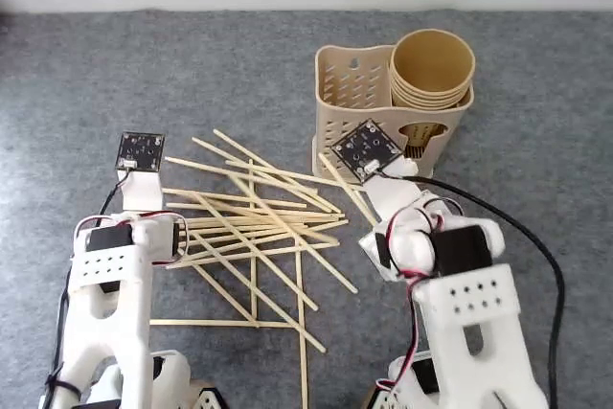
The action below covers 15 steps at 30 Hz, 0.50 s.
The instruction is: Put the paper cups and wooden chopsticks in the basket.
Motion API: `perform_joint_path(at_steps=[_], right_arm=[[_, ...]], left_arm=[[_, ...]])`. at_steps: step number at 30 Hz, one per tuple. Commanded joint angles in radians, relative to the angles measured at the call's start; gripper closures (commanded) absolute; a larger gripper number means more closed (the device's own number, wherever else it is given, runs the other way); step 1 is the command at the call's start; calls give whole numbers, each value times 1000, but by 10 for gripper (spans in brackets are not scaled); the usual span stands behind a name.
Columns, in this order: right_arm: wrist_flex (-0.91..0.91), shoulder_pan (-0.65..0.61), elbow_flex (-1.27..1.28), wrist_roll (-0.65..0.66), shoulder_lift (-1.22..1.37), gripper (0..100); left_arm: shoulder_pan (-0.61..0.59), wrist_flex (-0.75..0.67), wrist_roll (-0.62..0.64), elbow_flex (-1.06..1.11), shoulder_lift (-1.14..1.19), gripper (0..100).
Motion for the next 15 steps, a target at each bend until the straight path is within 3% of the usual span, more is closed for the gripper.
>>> perform_joint_path(at_steps=[1, 6, 15], right_arm=[[-1, -4, -69, 9, -64, 989], [-70, 18, -68, -72, -105, 989], [-349, 30, -61, -153, -208, 989]], left_arm=[[3, -15, -2, -31, -28, 987], [3, -15, -2, -31, -28, 987], [3, -15, -2, -31, -28, 987]])
